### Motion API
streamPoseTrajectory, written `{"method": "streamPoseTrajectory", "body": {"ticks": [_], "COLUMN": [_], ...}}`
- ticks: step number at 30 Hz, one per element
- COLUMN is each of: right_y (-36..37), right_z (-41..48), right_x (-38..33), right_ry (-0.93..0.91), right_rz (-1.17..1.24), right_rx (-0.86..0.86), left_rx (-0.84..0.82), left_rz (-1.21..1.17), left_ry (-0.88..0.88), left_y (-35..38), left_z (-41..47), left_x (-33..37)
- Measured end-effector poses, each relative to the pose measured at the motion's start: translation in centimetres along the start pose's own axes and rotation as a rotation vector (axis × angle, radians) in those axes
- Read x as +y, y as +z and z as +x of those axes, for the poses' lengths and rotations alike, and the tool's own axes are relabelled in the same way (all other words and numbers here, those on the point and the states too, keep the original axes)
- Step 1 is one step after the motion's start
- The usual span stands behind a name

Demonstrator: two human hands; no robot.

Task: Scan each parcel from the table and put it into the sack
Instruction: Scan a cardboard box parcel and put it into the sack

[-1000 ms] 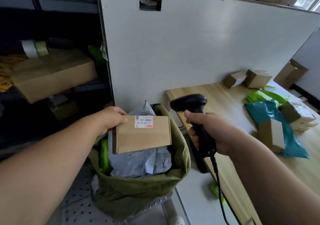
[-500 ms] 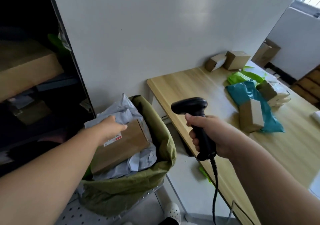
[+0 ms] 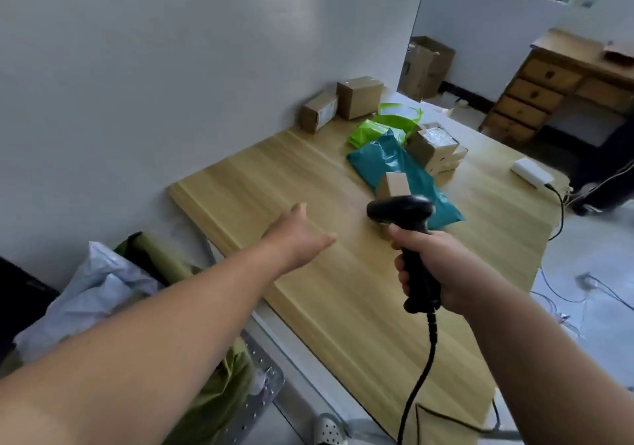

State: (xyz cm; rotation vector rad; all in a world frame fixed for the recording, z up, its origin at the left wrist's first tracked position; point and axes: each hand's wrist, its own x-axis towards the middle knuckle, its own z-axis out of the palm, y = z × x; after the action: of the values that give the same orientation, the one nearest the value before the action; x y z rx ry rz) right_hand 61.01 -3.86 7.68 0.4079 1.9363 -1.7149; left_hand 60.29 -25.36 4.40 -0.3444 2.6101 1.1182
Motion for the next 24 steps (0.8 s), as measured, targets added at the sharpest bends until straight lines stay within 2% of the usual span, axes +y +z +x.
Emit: {"method": "streamPoseTrajectory", "body": {"ticks": [5, 11, 20, 22, 24], "right_y": [-7.1, -13.4, -16.7, -16.7, -16.3], "right_z": [4.1, 9.0, 12.8, 13.0, 13.1], "right_x": [0.2, 1.1, 1.9, 1.7, 1.4], "right_ry": [0.004, 0.043, 0.099, 0.108, 0.102], "right_rz": [0.065, 0.110, 0.157, 0.161, 0.156], "right_rx": [0.055, 0.096, 0.077, 0.070, 0.057], "left_rx": [-0.041, 0.010, 0.087, 0.108, 0.090], "left_rz": [0.018, 0.050, 0.227, 0.196, 0.062], "left_ry": [-0.024, -0.091, -0.258, -0.290, -0.314], "left_y": [6.2, 14.0, 19.1, 18.5, 17.2], "left_z": [5.3, 12.2, 18.6, 18.7, 18.4], "left_x": [7.0, 12.5, 12.4, 11.9, 10.9]}}
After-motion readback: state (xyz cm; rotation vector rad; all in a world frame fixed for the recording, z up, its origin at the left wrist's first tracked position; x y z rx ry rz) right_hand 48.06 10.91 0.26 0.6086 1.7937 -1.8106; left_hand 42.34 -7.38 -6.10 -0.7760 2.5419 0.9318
